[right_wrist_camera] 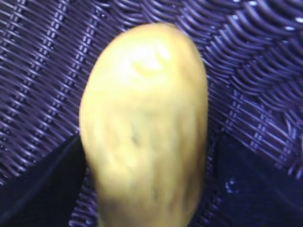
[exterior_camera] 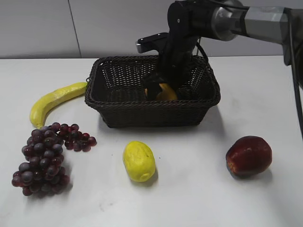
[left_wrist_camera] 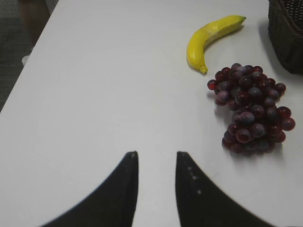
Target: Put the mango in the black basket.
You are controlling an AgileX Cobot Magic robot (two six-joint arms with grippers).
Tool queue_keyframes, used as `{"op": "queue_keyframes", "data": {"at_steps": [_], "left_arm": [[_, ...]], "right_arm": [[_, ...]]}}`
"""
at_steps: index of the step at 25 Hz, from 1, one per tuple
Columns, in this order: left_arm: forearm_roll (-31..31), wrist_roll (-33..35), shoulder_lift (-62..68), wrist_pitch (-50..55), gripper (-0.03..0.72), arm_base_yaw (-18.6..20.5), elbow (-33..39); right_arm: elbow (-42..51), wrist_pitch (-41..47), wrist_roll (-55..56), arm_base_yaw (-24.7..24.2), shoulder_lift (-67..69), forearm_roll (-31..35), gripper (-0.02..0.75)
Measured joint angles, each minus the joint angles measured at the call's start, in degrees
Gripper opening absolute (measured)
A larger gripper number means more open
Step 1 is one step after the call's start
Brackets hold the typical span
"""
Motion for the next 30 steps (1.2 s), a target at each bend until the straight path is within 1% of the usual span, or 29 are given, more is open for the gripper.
{"op": "queue_keyframes", "data": {"at_steps": [2,5,14,17,20,22,26,30], "left_arm": [[0.0,0.0,0.0,0.0,0.201,0.0,0.0],[0.0,0.0,0.0,0.0,0.201,0.0,0.0],[0.0,0.0,0.0,0.0,0.201,0.0,0.0],[0.0,0.0,0.0,0.0,0.201,0.0,0.0],[0.0,0.0,0.0,0.0,0.201,0.0,0.0],[0.0,0.0,0.0,0.0,0.201,0.0,0.0],[0.0,0.0,0.0,0.0,0.201,0.0,0.0],[0.0,0.0,0.0,0.0,0.201,0.0,0.0]], "right_arm": [[0.0,1.1,0.0,0.0,-1.2,-1.0,0.652],[0.0,3.2,0.0,0.0,-5.1,-4.3,0.653],[-0.1,15.2,2.3,0.0,-26.0,-11.6,0.643],[1.7,16.0,4.6,0.0,-34.0,-13.5,0.629],[6.9,16.3,6.4,0.0,-42.6,-13.2,0.613],[11.6,16.4,7.3,0.0,-48.2,-11.8,0.603],[24.8,16.6,8.1,0.0,-60.4,-7.9,0.595],[40.7,14.1,9.1,0.0,-72.6,-7.3,0.592]]}}
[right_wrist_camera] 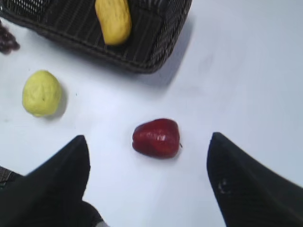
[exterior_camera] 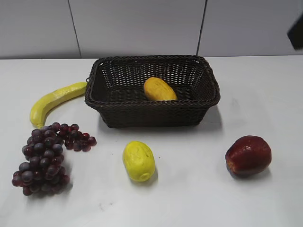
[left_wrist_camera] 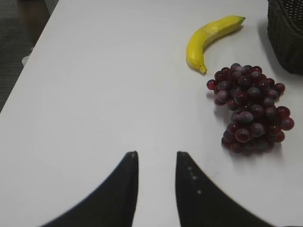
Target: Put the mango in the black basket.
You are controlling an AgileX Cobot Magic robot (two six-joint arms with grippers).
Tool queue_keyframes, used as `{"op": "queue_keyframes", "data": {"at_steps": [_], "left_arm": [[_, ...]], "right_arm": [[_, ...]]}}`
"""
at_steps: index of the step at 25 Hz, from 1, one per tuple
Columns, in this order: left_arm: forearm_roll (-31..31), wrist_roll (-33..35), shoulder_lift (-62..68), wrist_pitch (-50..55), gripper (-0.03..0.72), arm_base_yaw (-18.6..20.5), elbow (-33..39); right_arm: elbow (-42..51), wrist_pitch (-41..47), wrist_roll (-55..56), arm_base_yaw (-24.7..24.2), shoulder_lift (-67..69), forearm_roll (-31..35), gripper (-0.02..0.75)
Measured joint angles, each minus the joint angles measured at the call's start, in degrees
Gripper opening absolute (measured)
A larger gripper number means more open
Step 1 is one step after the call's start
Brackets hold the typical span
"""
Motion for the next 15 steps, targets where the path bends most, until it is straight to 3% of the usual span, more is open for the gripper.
{"op": "queue_keyframes", "data": {"at_steps": [7,15], "left_arm": [[0.0,0.0,0.0,0.0,0.201,0.0,0.0],[0.0,0.0,0.0,0.0,0.201,0.0,0.0]], "right_arm": [[23.3,-4.0,2.4,0.0,-19.8,-0.9,0.592],[36.8,-7.8,2.7,0.0,-36.2,-6.6,0.592]]}}
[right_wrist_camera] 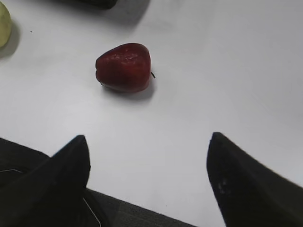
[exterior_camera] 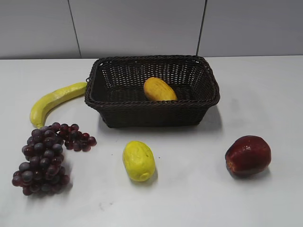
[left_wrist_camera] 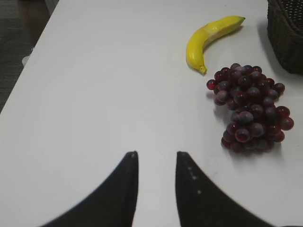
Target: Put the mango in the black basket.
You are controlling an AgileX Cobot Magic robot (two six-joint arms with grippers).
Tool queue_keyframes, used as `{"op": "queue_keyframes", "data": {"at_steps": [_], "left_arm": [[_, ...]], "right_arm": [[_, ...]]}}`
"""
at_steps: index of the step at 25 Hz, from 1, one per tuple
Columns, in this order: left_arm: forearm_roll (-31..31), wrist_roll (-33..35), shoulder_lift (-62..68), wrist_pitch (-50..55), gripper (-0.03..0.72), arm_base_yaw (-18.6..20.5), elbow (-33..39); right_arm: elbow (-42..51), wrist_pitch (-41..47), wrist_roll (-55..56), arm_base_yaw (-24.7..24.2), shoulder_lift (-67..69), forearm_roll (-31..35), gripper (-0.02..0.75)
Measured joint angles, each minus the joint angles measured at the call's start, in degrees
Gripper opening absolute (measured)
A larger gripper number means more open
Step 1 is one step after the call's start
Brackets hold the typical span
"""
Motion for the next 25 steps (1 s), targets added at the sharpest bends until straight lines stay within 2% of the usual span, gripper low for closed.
{"op": "queue_keyframes", "data": {"at_steps": [6,10,15,25], "left_arm": [[0.0,0.0,0.0,0.0,0.201,0.0,0.0],[0.0,0.0,0.0,0.0,0.201,0.0,0.0],[0.0,0.0,0.0,0.0,0.201,0.0,0.0],[0.0,0.0,0.0,0.0,0.201,0.0,0.0]], "right_arm": [[6.4,0.6,0.1,0.0,-2.8,0.4,0.591],[6.5,0.8,0.2,0.0,-2.8,1.2,0.591],[6.8,0.8,-2.4,0.0,-2.8,5.6,0.591],[6.8,0.8,-2.8,0.0,-2.8,6.3,0.591]]}}
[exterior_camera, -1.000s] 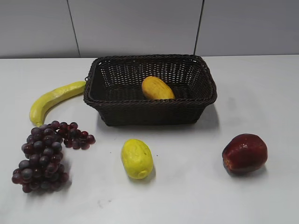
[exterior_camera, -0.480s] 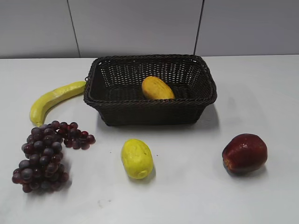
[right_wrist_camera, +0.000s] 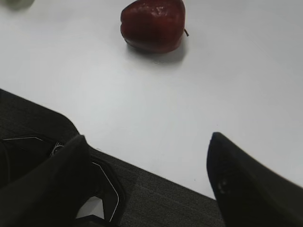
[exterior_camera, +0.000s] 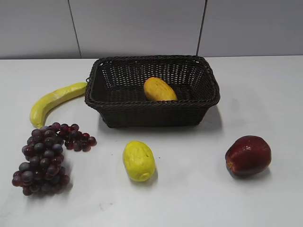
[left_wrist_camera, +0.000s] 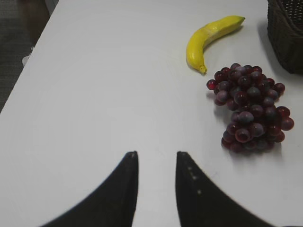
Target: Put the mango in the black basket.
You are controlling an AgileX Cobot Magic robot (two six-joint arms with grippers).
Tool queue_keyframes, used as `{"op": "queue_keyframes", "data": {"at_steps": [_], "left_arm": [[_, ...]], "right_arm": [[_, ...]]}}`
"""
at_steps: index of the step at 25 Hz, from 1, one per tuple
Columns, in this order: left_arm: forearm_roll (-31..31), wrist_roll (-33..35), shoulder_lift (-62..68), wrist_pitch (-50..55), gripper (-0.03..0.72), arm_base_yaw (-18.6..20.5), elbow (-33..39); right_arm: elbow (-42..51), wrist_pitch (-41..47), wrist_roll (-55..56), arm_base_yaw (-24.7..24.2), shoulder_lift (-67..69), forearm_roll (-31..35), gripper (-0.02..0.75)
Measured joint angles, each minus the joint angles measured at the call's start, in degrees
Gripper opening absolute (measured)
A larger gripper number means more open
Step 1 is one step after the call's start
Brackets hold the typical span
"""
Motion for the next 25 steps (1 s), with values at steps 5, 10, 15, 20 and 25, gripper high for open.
{"op": "queue_keyframes", "data": {"at_steps": [5,10,15,20,25], "left_arm": [[0.0,0.0,0.0,0.0,0.201,0.0,0.0],[0.0,0.0,0.0,0.0,0.201,0.0,0.0],[0.0,0.0,0.0,0.0,0.201,0.0,0.0],[0.0,0.0,0.0,0.0,0.201,0.0,0.0],[0.1,0.0,0.0,0.0,0.201,0.0,0.0]], "right_arm": [[0.0,0.0,-0.1,0.0,-1.7,0.0,0.589],[0.0,0.0,-0.1,-2.7,-8.7,0.1,0.589],[0.0,0.0,-0.1,-13.2,-17.2,0.1,0.589],[0.0,0.1,-0.1,-23.9,-24.6,0.1,0.590],[0.0,0.1,-0.1,-26.0,-25.3,0.0,0.590]]}}
